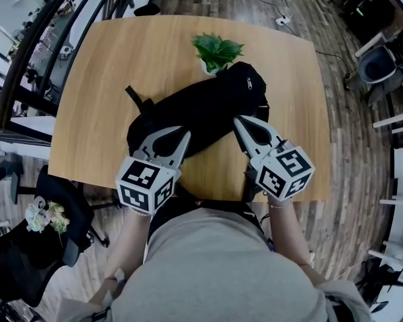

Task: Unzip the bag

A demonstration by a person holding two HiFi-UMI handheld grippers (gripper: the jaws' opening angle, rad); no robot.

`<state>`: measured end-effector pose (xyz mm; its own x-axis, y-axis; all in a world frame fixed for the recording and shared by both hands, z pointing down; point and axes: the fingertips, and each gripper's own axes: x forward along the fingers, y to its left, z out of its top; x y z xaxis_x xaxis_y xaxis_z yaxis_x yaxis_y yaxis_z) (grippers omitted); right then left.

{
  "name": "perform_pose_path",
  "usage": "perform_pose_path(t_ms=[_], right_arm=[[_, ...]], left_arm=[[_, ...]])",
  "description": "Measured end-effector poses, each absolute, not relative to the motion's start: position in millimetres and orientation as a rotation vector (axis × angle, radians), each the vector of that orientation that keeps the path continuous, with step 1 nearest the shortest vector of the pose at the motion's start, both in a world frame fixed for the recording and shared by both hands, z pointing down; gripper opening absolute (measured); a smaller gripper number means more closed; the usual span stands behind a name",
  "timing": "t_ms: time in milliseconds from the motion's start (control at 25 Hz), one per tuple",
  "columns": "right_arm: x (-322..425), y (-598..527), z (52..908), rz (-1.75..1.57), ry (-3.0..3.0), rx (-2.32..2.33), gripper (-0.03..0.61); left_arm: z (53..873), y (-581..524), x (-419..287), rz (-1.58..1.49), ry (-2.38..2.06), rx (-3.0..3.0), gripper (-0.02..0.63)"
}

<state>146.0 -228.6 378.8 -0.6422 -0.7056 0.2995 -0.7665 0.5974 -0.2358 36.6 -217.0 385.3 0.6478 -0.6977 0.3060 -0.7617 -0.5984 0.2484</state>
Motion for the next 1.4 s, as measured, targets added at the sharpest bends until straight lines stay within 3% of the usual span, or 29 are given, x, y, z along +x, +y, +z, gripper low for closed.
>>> perform_pose_path(t_ms=[520, 1400], right_arm=[[120, -209, 394, 0.552, -2.682, 1.116, 0.008], [118, -192, 394, 0.41, -2.603, 0.881, 0.006]], left_arm=[[411, -208, 45, 0.389, -1.111, 2.45, 0.026], [407, -204, 40, 0.307, -1.12, 2.436, 0.023]])
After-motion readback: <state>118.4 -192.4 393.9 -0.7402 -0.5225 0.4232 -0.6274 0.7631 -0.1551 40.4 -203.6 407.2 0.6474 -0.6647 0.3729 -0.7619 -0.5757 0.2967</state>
